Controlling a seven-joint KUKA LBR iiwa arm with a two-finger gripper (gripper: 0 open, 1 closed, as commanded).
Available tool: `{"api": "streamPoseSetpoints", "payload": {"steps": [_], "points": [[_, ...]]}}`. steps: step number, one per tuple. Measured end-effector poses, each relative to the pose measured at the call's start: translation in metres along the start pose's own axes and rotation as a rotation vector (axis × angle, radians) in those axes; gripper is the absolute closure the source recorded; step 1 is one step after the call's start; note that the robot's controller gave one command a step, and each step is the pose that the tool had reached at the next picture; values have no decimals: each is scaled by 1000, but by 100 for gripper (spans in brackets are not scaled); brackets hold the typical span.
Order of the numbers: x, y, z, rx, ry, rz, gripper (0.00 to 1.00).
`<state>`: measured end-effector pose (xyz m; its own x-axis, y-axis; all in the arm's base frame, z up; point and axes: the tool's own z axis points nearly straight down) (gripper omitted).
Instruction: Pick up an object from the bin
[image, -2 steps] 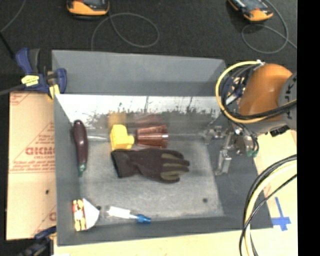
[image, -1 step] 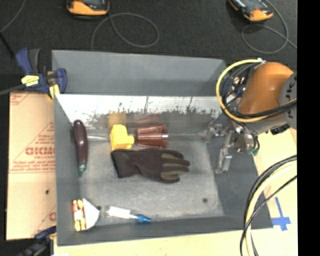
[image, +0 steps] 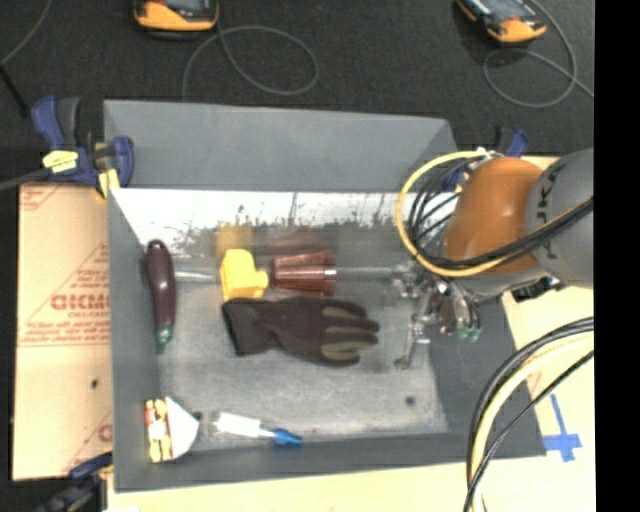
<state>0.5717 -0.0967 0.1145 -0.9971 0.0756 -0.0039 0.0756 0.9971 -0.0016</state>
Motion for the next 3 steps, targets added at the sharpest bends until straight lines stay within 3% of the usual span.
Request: {"api": "streamPoseSetpoints", "payload": {"steps": [1, 2, 3], "points": [[-5, 27, 14, -1, 3, -24, 0], [-20, 36, 28, -1, -5, 52, 0], [-10, 60, 35, 0, -1, 175, 0]]}}
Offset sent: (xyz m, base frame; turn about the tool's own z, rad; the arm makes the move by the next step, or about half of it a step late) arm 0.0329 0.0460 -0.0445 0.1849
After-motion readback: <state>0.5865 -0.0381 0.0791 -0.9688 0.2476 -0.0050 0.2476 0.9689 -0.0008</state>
